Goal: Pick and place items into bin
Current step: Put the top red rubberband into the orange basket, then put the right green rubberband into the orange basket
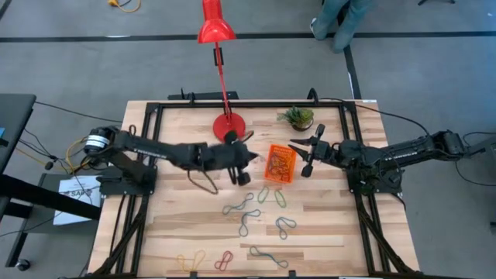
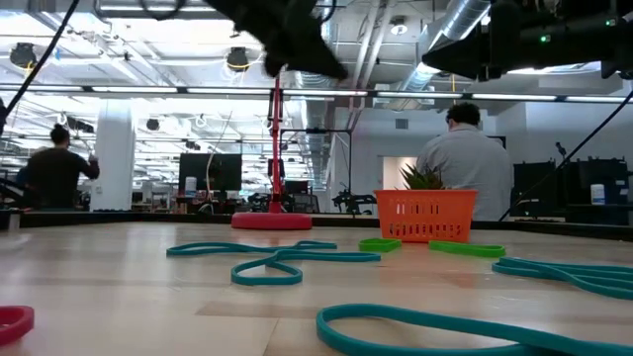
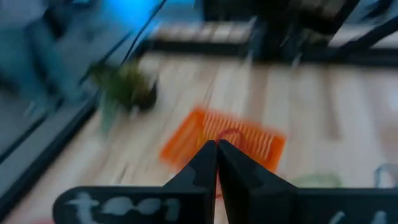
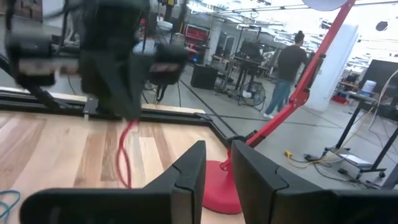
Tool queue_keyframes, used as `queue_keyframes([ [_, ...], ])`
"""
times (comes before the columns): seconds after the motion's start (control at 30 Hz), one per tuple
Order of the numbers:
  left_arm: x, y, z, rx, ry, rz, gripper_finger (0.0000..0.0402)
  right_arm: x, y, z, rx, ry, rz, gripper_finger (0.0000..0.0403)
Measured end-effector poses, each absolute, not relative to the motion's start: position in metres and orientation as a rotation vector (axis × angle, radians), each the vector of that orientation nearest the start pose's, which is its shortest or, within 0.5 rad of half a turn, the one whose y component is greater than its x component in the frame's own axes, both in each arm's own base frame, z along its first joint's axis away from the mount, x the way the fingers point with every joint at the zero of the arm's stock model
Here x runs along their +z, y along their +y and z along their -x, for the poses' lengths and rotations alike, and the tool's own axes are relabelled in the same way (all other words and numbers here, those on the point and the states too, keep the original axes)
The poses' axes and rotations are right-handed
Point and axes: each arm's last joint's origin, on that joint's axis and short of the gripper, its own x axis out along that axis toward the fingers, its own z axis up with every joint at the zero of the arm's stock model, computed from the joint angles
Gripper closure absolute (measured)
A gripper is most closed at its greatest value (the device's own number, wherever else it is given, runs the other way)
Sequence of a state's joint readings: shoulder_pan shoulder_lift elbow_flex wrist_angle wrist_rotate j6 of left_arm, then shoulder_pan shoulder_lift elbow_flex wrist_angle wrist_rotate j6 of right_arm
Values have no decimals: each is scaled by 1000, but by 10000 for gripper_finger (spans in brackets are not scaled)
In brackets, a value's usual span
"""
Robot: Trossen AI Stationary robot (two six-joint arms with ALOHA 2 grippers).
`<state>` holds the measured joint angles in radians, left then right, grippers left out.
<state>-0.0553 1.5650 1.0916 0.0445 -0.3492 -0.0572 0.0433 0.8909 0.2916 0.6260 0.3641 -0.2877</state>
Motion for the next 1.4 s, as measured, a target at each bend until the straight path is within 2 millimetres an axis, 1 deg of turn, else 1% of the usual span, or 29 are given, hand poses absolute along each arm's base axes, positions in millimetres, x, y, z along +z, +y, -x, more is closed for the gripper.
queue_keyframes([
  [0.07, 276, 2, -354, 241, 346, -37, 401, 222, -2, -185, -323, 23, 280, 333],
  [0.13, 277, 13, -358, 205, 305, -20, 401, 222, -2, -185, -323, 24, 281, 333],
  [0.2, 272, 23, -364, 195, 286, -10, 401, 222, -2, -185, -323, 23, 280, 333],
  [0.3, 255, 36, -376, 187, 282, 1, 401, 223, -2, -185, -325, 21, 280, 333],
  [0.37, 243, 40, -384, 161, 266, 9, 401, 223, -2, -185, -326, 22, 280, 333],
  [0.47, 233, 46, -394, 119, 198, 19, 401, 223, -2, -185, -326, 22, 281, 333],
  [0.57, 226, 49, -400, 104, 179, 21, 401, 223, -2, -185, -326, 23, 287, 333],
  [0.67, 223, 51, -401, 127, 210, 24, 401, 223, -2, -185, -326, 24, 288, 333],
  [0.8, 213, 52, -401, 186, 280, 21, 400, 222, -2, -185, -326, 25, 289, 333],
  [0.87, 209, 53, -403, 192, 279, 25, 395, 222, -2, -185, -326, 25, 289, 333],
  [0.97, 205, 52, -403, 185, 304, 24, 378, 222, -2, -185, -326, 25, 290, 333],
  [1.27, 197, 48, -405, 176, 332, 23, 308, 222, -2, -185, -326, 31, 323, 333],
  [1.4, 197, 49, -405, 184, 325, 62, 295, 222, -2, -185, -325, 32, 325, 333],
])
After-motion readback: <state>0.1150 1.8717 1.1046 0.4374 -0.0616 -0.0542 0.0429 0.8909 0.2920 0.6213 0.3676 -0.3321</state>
